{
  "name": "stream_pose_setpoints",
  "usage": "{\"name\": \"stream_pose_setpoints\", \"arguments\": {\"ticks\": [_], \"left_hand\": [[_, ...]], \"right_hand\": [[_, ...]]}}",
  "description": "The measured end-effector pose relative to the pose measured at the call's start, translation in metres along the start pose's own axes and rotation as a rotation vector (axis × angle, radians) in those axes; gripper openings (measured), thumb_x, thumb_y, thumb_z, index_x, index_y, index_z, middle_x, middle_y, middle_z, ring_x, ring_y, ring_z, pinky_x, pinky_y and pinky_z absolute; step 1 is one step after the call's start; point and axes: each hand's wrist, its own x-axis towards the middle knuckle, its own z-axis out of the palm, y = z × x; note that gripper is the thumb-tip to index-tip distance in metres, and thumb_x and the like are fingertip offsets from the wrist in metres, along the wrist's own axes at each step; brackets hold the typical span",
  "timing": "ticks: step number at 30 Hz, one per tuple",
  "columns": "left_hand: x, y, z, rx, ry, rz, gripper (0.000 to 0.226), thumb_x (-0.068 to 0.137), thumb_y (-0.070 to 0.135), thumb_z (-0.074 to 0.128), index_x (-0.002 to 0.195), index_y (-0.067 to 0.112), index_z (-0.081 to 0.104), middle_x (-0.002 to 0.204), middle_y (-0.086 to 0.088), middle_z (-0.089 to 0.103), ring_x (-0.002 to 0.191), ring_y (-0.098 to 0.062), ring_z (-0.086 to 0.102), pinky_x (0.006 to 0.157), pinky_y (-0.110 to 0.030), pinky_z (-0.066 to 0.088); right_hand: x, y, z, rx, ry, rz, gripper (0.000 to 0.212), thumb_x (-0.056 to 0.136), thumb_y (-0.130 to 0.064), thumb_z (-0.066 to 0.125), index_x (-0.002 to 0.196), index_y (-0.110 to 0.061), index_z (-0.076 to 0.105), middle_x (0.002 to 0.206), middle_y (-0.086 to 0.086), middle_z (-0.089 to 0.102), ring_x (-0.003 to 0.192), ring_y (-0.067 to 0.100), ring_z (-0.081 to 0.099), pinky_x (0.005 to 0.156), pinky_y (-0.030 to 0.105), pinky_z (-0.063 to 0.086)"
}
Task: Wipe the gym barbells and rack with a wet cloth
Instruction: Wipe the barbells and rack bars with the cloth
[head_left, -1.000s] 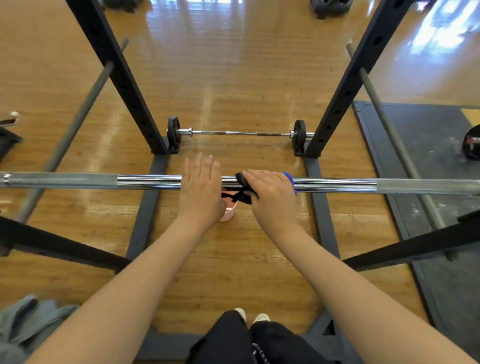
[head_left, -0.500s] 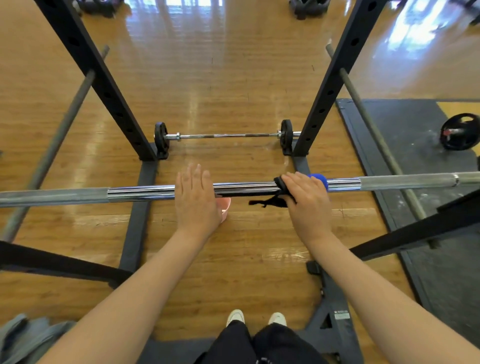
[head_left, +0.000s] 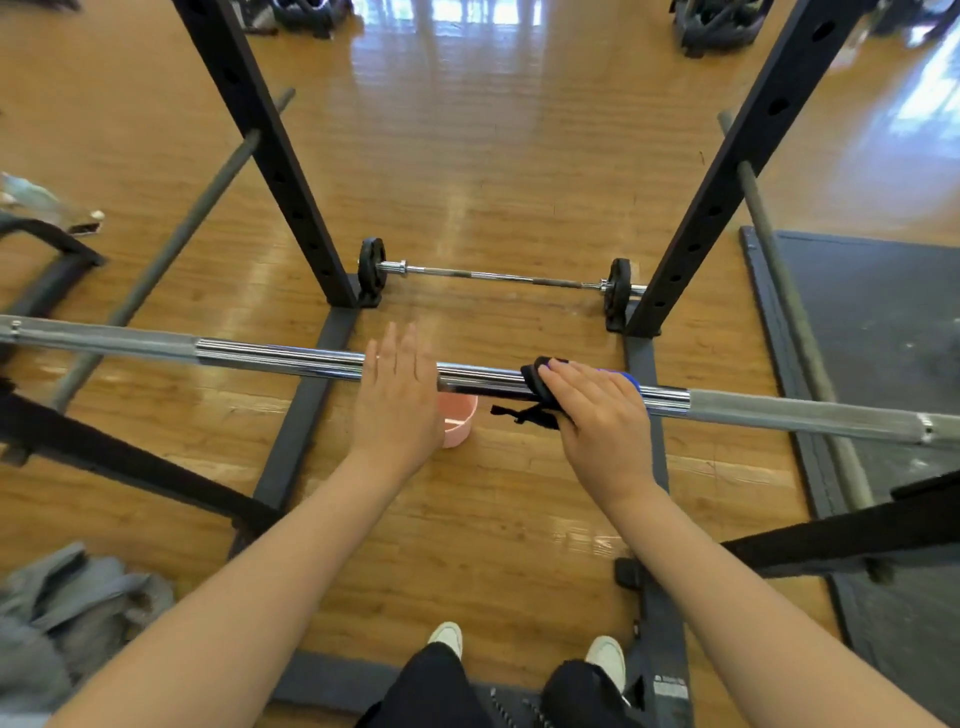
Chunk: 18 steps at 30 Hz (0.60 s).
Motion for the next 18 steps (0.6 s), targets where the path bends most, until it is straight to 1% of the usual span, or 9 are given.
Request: {"name": "stream_pose_setpoints", "arguments": {"ticks": [2, 5, 7, 11, 13, 14, 16, 17, 18], "left_hand": [[-0.004, 0.035, -0.005, -0.083, -0.009, -0.010, 0.065, 0.091, 0.026, 0.041, 0.146, -0.003, 0.022, 0.154, -0.021, 0.017, 0.145, -0.036, 0.007, 0.113, -0.044, -0.006], [-0.001, 0.076, -0.003, -0.044, -0.031, -0.038, 0.073, 0.093, 0.032, 0.045, 0.149, 0.002, 0.009, 0.158, -0.016, 0.002, 0.145, -0.031, -0.006, 0.112, -0.044, -0.013], [0.002, 0.093, -0.001, -0.030, -0.054, -0.071, 0.078, 0.091, 0.033, 0.048, 0.149, 0.004, 0.005, 0.158, -0.014, 0.001, 0.145, -0.030, -0.007, 0.114, -0.044, -0.010], [0.003, 0.110, -0.001, -0.045, -0.086, -0.162, 0.081, 0.089, 0.037, 0.050, 0.148, 0.003, 0.008, 0.158, -0.015, 0.004, 0.145, -0.030, -0.005, 0.116, -0.043, -0.005], [0.003, 0.113, -0.001, -0.025, -0.101, -0.187, 0.083, 0.088, 0.038, 0.052, 0.148, 0.002, 0.008, 0.157, -0.015, 0.004, 0.145, -0.030, -0.005, 0.116, -0.043, -0.004], [0.003, 0.114, -0.002, -0.018, -0.107, -0.194, 0.083, 0.087, 0.037, 0.053, 0.148, 0.002, 0.009, 0.157, -0.015, 0.004, 0.145, -0.030, -0.004, 0.117, -0.044, -0.003], [0.003, 0.115, -0.004, -0.004, -0.117, -0.200, 0.083, 0.087, 0.036, 0.053, 0.148, 0.002, 0.009, 0.157, -0.015, 0.005, 0.145, -0.031, -0.004, 0.118, -0.044, -0.002], [0.003, 0.116, -0.005, 0.000, -0.120, -0.202, 0.082, 0.087, 0.036, 0.053, 0.148, 0.002, 0.009, 0.157, -0.015, 0.006, 0.145, -0.031, -0.004, 0.118, -0.044, -0.002], [0.002, 0.116, -0.005, 0.001, -0.123, -0.204, 0.082, 0.087, 0.037, 0.053, 0.148, 0.002, 0.010, 0.157, -0.015, 0.006, 0.145, -0.031, -0.004, 0.118, -0.044, -0.002]], "right_hand": [[-0.005, 0.017, -0.013, 0.009, -0.011, -0.001, 0.034, 0.077, -0.002, 0.066, 0.110, -0.007, 0.070, 0.110, 0.008, 0.070, 0.100, 0.026, 0.066, 0.088, 0.037, 0.045], [-0.010, 0.039, -0.028, 0.022, -0.039, -0.012, 0.033, 0.077, -0.003, 0.065, 0.109, -0.008, 0.070, 0.109, 0.007, 0.070, 0.100, 0.025, 0.067, 0.085, 0.037, 0.048], [-0.014, 0.052, -0.037, 0.023, -0.052, -0.030, 0.034, 0.076, -0.003, 0.066, 0.109, -0.007, 0.070, 0.109, 0.007, 0.070, 0.100, 0.025, 0.067, 0.085, 0.037, 0.048], [-0.017, 0.065, -0.051, 0.015, -0.055, -0.069, 0.036, 0.072, -0.003, 0.067, 0.107, -0.007, 0.071, 0.107, 0.007, 0.071, 0.098, 0.025, 0.067, 0.088, 0.031, 0.040], [-0.015, 0.068, -0.056, 0.012, -0.115, -0.076, 0.043, 0.068, -0.004, 0.076, 0.110, -0.008, 0.070, 0.111, 0.007, 0.069, 0.103, 0.025, 0.066, 0.090, 0.035, 0.044], [-0.017, 0.069, -0.059, -0.012, -0.185, -0.062, 0.051, 0.065, -0.008, 0.081, 0.114, -0.010, 0.068, 0.118, 0.008, 0.066, 0.110, 0.026, 0.062, 0.096, 0.040, 0.043], [-0.022, 0.071, -0.066, -0.062, -0.341, -0.002, 0.069, 0.064, -0.020, 0.085, 0.127, -0.016, 0.059, 0.137, 0.012, 0.052, 0.130, 0.030, 0.045, 0.107, 0.055, 0.024], [-0.023, 0.072, -0.069, -0.058, -0.392, 0.041, 0.074, 0.065, -0.025, 0.084, 0.133, -0.017, 0.054, 0.143, 0.013, 0.045, 0.136, 0.031, 0.037, 0.108, 0.057, 0.014], [-0.024, 0.074, -0.072, -0.047, -0.416, 0.071, 0.076, 0.066, -0.025, 0.084, 0.134, -0.016, 0.052, 0.144, 0.012, 0.043, 0.136, 0.030, 0.036, 0.109, 0.056, 0.013]]}}
